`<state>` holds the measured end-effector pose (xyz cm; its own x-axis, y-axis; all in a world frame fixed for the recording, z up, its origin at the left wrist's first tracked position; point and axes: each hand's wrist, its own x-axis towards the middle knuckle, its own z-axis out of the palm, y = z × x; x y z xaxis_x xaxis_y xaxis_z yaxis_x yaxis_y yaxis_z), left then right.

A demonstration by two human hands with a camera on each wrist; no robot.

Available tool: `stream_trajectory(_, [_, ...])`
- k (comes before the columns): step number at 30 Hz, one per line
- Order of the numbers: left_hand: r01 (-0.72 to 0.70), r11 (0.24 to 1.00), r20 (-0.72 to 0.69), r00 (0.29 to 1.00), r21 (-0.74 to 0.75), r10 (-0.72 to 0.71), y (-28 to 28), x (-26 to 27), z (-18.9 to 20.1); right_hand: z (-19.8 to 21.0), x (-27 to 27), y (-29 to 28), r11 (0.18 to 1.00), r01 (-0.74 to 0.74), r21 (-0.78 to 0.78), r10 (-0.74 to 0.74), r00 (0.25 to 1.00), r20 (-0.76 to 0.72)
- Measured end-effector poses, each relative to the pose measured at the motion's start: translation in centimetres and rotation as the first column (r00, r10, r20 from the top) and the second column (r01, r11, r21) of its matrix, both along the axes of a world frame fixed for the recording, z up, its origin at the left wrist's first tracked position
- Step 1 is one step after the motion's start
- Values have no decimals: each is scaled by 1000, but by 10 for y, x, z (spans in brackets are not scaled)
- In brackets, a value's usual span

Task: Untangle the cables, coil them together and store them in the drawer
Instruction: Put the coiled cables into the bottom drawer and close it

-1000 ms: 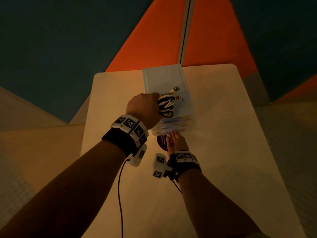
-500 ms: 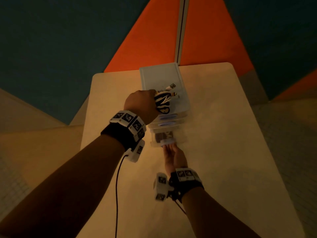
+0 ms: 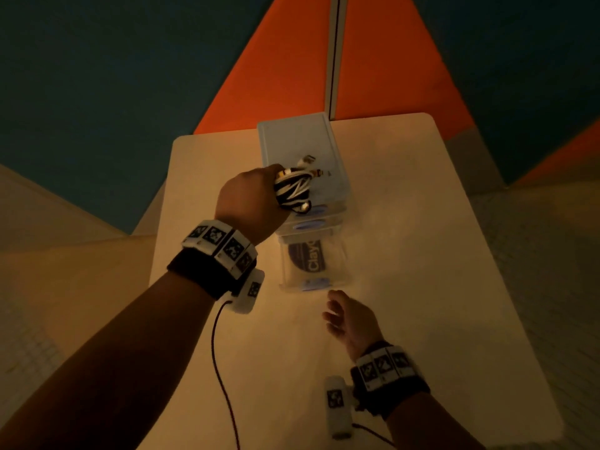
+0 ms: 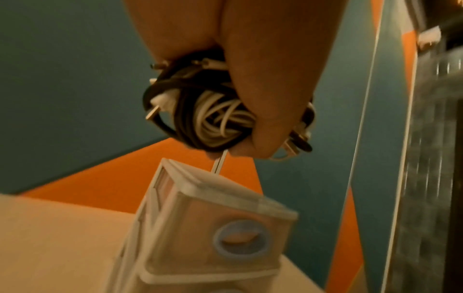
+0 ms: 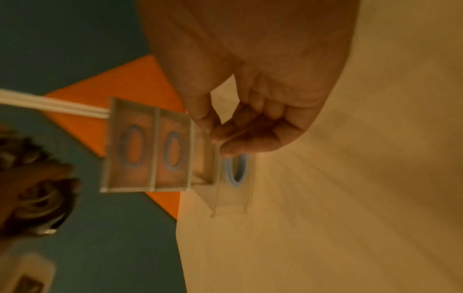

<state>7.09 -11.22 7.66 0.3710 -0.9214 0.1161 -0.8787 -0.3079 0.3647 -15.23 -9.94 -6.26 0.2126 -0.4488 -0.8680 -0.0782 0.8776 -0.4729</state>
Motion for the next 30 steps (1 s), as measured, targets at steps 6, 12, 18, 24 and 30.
stream_trajectory(6, [312, 796, -232, 947, 519, -221, 24, -25, -32, 79, -18, -48, 404, -314, -859, 365, 917, -164])
stream_trajectory(12, [429, 699, -480, 866, 572, -139, 16, -39, -56, 92, 15, -79, -41, -688, -725, 755, 454, -474])
stream_trajectory(18, [409, 707, -527, 848, 577, -61, 9, -32, -74, 75, 19, -90, -153, -693, -705, 804, 328, -496])
stream_trajectory(24, [352, 717, -471, 881, 601, -37, -7, -29, -97, 46, 19, -108, -98, -684, -723, 785, 393, -479])
stream_trajectory(30, [254, 824, -394, 918, 507, -41, -18, -29, -117, 22, 21, -122, 68, -711, -699, 743, 504, -440])
